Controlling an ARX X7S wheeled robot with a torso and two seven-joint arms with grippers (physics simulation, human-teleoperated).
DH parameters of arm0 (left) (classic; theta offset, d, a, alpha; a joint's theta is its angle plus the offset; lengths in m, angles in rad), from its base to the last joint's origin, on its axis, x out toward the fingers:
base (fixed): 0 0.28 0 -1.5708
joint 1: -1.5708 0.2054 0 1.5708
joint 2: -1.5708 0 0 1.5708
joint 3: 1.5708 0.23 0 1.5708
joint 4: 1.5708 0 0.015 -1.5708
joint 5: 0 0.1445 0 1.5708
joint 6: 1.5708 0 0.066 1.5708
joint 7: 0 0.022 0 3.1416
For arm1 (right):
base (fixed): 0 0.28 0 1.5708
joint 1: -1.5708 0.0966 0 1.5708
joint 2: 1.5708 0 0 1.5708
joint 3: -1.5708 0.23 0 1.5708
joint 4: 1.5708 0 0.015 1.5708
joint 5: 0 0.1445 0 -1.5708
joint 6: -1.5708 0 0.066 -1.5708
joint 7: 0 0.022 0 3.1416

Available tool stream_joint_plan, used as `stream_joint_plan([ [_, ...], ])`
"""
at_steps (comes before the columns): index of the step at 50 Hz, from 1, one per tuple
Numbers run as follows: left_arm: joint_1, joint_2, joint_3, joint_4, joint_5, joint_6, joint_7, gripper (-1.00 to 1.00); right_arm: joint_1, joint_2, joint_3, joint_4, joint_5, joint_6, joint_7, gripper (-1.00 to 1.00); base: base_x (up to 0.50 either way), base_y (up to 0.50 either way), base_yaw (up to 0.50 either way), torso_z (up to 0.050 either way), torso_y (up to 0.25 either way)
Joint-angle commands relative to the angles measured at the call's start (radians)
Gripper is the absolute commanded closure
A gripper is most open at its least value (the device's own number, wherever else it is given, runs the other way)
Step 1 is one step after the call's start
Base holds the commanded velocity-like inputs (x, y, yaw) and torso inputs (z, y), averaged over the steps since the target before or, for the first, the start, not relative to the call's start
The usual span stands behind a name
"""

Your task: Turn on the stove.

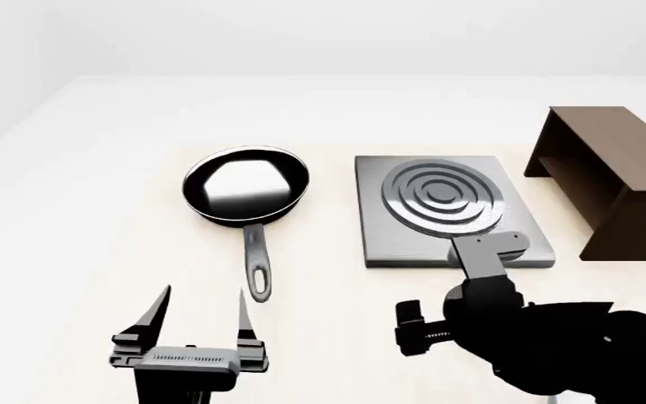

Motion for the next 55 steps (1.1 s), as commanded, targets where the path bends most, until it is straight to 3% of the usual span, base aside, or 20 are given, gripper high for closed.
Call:
stream_joint_plan([
  [1, -0.001, -0.002, 0.004, 0.000, -0.002, 0.000, -0.002, -1.00, -0.027, 0.014, -0.021, 0.014, -0.035, -0.041, -0.043, -1.00, 0.00, 0.00, 0.00, 0.000, 0.000],
  [55, -0.005, -0.013, 0.019, 0.001, -0.013, -0.001, -0.011, -1.00, -0.054, 0.074, -0.062, 0.062, -0.117, -0.134, -0.115, -1.00, 0.00, 0.00, 0.00, 0.000, 0.000],
])
